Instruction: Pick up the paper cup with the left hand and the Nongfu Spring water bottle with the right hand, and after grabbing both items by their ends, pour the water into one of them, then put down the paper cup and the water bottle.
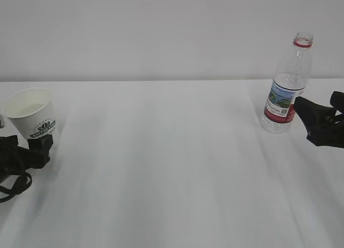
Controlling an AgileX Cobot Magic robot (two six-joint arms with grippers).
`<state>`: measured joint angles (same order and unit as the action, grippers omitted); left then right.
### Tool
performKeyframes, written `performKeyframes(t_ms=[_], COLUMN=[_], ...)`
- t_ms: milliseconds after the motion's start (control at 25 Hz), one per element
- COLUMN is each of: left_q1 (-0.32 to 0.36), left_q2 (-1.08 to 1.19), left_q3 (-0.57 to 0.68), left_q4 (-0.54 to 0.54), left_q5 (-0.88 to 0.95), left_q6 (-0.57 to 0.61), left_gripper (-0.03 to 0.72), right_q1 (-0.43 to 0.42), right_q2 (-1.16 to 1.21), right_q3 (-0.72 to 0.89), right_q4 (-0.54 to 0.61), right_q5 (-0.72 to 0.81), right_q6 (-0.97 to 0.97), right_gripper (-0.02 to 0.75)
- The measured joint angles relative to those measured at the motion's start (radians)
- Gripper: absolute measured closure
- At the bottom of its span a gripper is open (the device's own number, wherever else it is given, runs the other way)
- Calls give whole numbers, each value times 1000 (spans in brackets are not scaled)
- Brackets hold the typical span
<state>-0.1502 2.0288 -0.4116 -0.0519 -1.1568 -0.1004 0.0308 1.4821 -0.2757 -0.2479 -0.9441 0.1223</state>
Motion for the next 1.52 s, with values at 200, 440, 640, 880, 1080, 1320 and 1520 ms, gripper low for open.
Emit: performKeyframes(t_ms=[200,440,640,880,1080,1320,1520], left_q1=[0,0,0,0,0,0,0], left_q2=[-42,-130,-200,-265,-308,-411,-501], left_q3=[66,125,131,135,135,137,140], left_q4=[0,0,0,0,2,2,2], left_q5=[0,0,0,0,0,18,77], left_q6=[0,0,0,0,0,0,0], left_gripper=[76,76,76,82,90,95,95], right_q1=[0,0,0,0,0,0,0], right_q2=[0,-2,-53,-144,-216,-292,-364], right_q3=[0,0,0,2,2,2,2], right_q4=[0,-16,-22,-22,-22,-22,-20], right_q5=[0,0,29,80,121,182,249], right_q6=[0,0,0,0,0,0,0], right_gripper=[148,148,148,148,148,148,148])
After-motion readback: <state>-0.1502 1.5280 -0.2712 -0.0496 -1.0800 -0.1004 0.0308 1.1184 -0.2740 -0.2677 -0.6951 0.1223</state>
